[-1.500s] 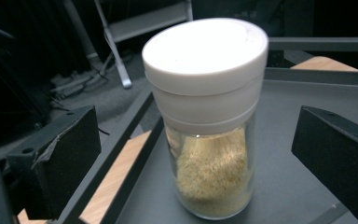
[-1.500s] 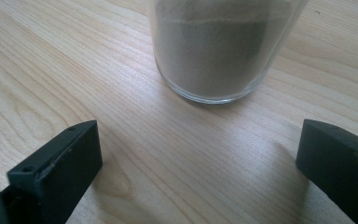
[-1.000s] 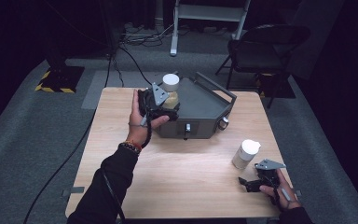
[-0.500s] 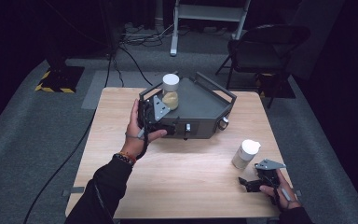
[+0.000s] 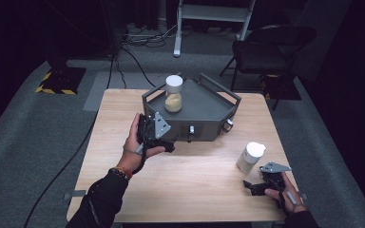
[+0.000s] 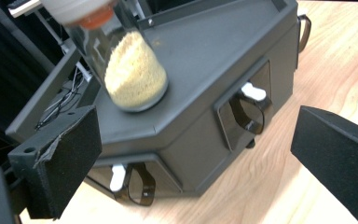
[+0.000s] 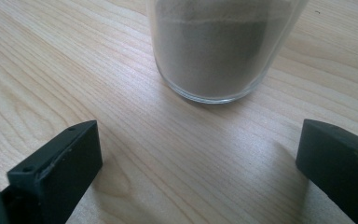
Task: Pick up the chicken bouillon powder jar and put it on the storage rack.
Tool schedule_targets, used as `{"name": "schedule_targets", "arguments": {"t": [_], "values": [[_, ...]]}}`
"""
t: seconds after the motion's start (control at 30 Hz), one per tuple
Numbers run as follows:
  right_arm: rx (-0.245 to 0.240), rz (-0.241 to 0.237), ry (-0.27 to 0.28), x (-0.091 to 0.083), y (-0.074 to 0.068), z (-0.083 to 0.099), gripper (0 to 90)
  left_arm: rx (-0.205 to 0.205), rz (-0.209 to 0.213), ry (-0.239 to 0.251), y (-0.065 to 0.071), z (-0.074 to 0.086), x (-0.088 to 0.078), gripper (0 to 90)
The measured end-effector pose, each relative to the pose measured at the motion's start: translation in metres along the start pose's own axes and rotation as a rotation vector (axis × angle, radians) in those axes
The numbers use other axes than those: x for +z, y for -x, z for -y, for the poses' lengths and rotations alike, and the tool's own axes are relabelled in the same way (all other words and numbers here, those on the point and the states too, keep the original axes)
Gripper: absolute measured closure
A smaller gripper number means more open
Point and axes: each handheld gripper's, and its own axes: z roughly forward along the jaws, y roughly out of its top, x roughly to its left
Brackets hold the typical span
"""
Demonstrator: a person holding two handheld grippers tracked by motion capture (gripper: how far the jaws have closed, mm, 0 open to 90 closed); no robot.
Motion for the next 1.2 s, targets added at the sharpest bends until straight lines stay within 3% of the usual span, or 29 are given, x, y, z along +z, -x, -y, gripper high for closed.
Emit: {"name": "schedule_targets", "arguments": {"t": [0.3,0.43,0.67,0.87,1.03,1.2], "values": [[0.0,0.0,0.0,0.0,0.0,0.0,0.0,0.01,0.007,-0.027,0.006,0.015,-0.005,1.1],[0.0,0.0,0.0,0.0,0.0,0.0,0.0,0.039,-0.005,-0.061,0.013,0.023,-0.005,1.1],[-0.001,0.0,0.0,0.0,0.0,0.0,0.0,0.047,-0.002,-0.095,0.018,0.035,-0.005,1.0],[0.0,0.0,0.0,0.0,0.0,0.0,0.0,0.036,0.004,-0.121,0.019,0.046,-0.004,1.1],[0.0,0.0,0.0,0.0,0.0,0.0,0.0,0.054,0.019,-0.15,0.02,0.051,-0.002,1.2],[0.0,0.0,0.0,0.0,0.0,0.0,0.0,0.035,0.032,-0.191,0.021,0.063,0.003,1.2]]}}
